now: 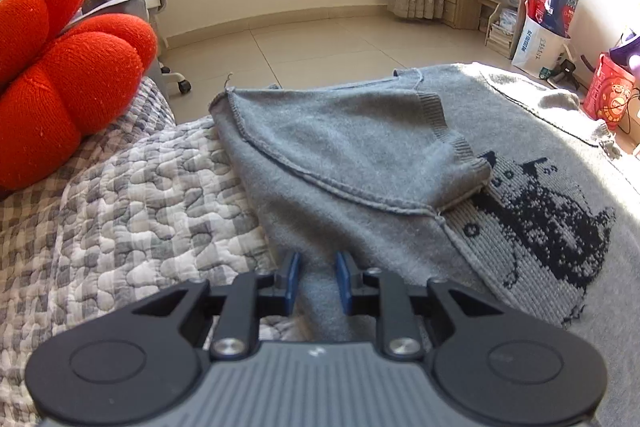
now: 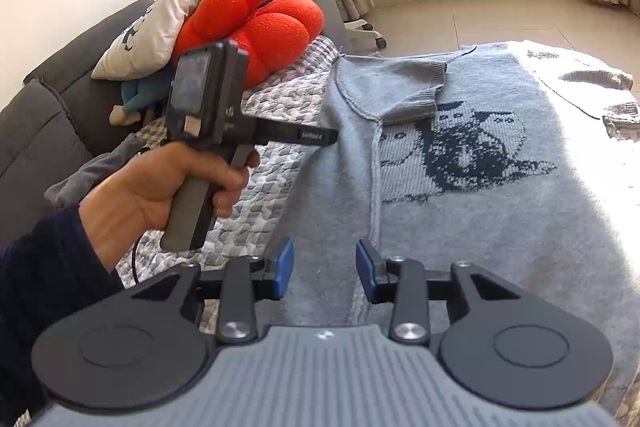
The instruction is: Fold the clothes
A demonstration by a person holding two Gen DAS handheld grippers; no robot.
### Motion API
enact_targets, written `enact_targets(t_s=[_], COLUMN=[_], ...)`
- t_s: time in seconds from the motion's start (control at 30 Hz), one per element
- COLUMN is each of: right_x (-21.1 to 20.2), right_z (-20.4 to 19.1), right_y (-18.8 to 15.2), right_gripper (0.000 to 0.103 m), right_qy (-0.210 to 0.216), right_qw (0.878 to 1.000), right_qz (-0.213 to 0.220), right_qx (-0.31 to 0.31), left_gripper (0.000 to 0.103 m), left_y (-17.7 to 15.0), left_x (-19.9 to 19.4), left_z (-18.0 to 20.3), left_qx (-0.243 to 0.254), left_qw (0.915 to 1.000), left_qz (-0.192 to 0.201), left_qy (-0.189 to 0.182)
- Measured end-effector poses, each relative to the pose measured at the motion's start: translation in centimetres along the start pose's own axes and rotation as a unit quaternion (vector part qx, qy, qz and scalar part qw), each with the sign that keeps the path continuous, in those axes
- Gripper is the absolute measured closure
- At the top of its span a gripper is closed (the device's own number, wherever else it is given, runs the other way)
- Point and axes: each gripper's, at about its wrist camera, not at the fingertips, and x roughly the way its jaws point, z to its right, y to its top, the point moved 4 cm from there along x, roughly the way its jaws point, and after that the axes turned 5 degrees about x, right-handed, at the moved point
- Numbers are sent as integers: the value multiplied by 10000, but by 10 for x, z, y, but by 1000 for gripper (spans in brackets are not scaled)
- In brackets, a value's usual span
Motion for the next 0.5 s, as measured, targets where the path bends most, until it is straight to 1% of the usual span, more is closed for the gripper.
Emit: enact_targets(t_s=[0.03, 0.07, 0.1, 0.17, 0.2, 0.23, 0.27, 0.3, 0.37, 0.4, 0.5], right_x=[-1, -2, -4, -6, -6, -7, -9, -11, -14, -13, 1], right_z=[9, 22, 40, 85, 113, 142, 174, 206, 263, 282, 312], right_y=[15, 33, 52, 85, 99, 110, 116, 122, 120, 116, 103], right_gripper=[63, 57, 49, 42, 41, 41, 41, 41, 41, 41, 41], right_qy=[-57, -144, -277, -741, -1020, -1260, -1452, -1641, -1909, -1931, -1711], right_qw=[10000, 9998, 9992, 9955, 9917, 9862, 9781, 9675, 9414, 9310, 9177], right_qz=[50, 148, 287, 563, 681, 809, 949, 1085, 1319, 1374, 1317], right_qx=[-26, -19, 25, 161, 382, 704, 1148, 1589, 2447, 2775, 3336], left_gripper=[78, 78, 78, 77, 76, 76, 76, 76, 77, 76, 77], left_y=[1, 3, 4, 0, -2, -3, -3, -2, 1, 3, 14], left_x=[0, 0, 2, 4, 4, 4, 3, 2, -3, -6, -14], left_z=[-2, -10, -20, -36, -42, -46, -50, -53, -58, -60, -57], left_qx=[-1, -157, -410, -770, -871, -893, -902, -932, -1097, -1182, -1281], left_qw=[10000, 9998, 9989, 9968, 9960, 9957, 9953, 9947, 9933, 9926, 9915], left_qz=[-28, -88, -160, -191, -191, -202, -228, -257, -201, -137, 102], left_qy=[26, 82, 135, 123, 114, 167, 270, 355, 304, 250, 208])
